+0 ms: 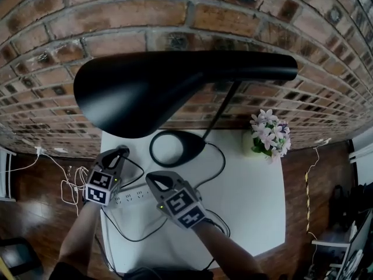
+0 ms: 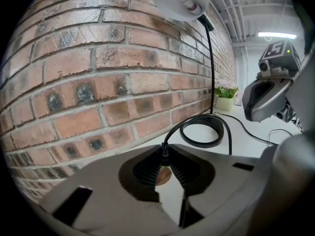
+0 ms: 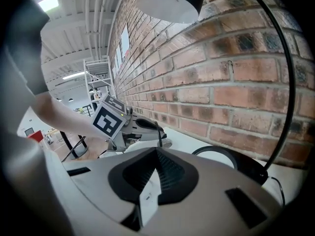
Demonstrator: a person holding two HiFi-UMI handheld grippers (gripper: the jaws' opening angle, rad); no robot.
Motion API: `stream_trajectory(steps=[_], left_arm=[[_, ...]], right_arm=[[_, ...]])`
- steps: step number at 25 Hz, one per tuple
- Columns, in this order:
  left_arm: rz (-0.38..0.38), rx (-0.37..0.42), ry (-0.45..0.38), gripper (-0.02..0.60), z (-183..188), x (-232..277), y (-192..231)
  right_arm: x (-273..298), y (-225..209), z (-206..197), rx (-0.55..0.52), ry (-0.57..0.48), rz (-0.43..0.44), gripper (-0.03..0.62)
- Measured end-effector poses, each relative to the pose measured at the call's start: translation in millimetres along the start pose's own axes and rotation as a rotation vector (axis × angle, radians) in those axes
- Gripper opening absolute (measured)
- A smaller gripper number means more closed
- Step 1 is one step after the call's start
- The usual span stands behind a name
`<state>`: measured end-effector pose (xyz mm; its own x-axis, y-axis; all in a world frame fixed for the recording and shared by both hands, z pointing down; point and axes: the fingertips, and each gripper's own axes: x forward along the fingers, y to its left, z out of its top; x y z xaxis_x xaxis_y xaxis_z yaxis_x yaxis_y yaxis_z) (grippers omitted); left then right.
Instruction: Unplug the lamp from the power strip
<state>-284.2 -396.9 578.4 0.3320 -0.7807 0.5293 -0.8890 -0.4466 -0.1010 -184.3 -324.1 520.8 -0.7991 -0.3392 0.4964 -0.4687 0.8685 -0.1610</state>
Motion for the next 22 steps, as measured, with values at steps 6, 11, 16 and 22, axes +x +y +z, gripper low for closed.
stream_trajectory(steps=[6, 11, 16, 22], left_arm=[[-0.002, -0.022, 0.018, 0.060, -7, 7, 4], [-0.002, -0.035, 0.029, 0.060, -14, 16, 10], [-0.021, -0.018, 0.054, 0.060, -13, 23, 4], [-0.046, -0.020, 0.096, 0.061, -15, 28, 2]], right_arm=[[4, 1, -5, 0.006, 0.007, 0.009, 0.003], [3, -4, -5, 0.004, 0.013, 0.005, 0.003], [2, -8, -6, 0.021, 0.008, -0.002, 0.003], [4, -6, -2, 0.021, 0.002, 0.006, 0.003]])
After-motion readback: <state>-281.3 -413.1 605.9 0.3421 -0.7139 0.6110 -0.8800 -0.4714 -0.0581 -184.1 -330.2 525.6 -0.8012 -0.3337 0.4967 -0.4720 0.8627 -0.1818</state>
